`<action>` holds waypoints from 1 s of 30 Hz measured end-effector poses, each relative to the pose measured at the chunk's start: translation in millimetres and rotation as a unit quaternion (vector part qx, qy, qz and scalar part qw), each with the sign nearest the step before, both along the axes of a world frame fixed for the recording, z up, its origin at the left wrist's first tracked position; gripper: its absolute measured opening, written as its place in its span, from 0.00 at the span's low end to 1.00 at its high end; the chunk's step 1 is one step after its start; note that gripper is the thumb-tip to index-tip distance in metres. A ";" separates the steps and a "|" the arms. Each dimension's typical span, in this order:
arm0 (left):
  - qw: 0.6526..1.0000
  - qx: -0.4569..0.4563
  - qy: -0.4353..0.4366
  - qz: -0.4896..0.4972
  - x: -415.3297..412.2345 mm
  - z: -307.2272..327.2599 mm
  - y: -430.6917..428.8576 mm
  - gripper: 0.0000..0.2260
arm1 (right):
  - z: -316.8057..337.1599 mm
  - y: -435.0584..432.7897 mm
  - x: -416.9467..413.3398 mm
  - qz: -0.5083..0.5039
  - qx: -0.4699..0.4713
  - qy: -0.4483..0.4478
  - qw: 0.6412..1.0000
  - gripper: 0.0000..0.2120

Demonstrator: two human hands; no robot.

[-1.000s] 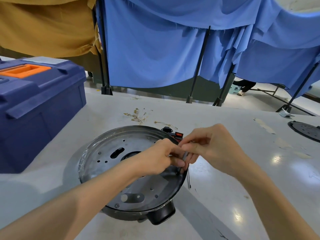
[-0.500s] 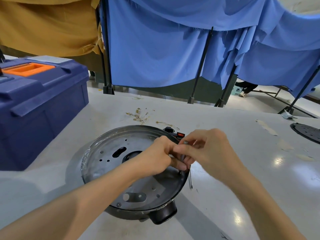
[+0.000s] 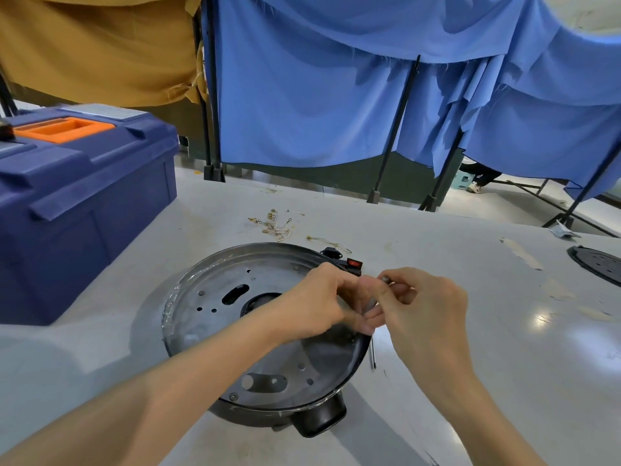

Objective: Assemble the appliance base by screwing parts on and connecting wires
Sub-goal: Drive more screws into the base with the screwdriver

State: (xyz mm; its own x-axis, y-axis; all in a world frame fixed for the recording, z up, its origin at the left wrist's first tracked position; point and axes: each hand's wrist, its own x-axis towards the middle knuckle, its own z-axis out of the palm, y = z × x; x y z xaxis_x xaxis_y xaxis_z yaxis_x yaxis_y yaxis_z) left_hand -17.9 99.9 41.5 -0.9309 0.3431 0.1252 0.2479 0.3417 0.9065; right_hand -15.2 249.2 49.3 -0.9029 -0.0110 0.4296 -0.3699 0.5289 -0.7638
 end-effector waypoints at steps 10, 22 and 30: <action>1.000 -0.003 -0.023 0.015 -5.5 -7.1 -3.2 0.23 | 17.6 6.0 -16.7 0.181 0.037 0.000 0.983 0.09; 0.997 -0.070 -0.012 0.038 -10.6 -10.9 -15.7 0.20 | 24.9 15.4 -23.5 0.099 -0.102 0.033 0.989 0.08; 0.991 -0.111 0.000 0.074 -9.4 -13.8 -12.5 0.20 | -17.9 51.2 -93.4 -0.041 -0.016 -0.173 0.984 0.11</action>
State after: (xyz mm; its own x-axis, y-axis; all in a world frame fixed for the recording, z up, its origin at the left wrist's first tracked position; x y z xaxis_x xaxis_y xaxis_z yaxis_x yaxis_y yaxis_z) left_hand -27.3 87.4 27.7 -0.9729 0.2224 0.0630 0.1812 0.5649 0.8050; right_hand -108.7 300.5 31.5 -0.9926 0.0767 0.0944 -0.0410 0.5200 -0.8532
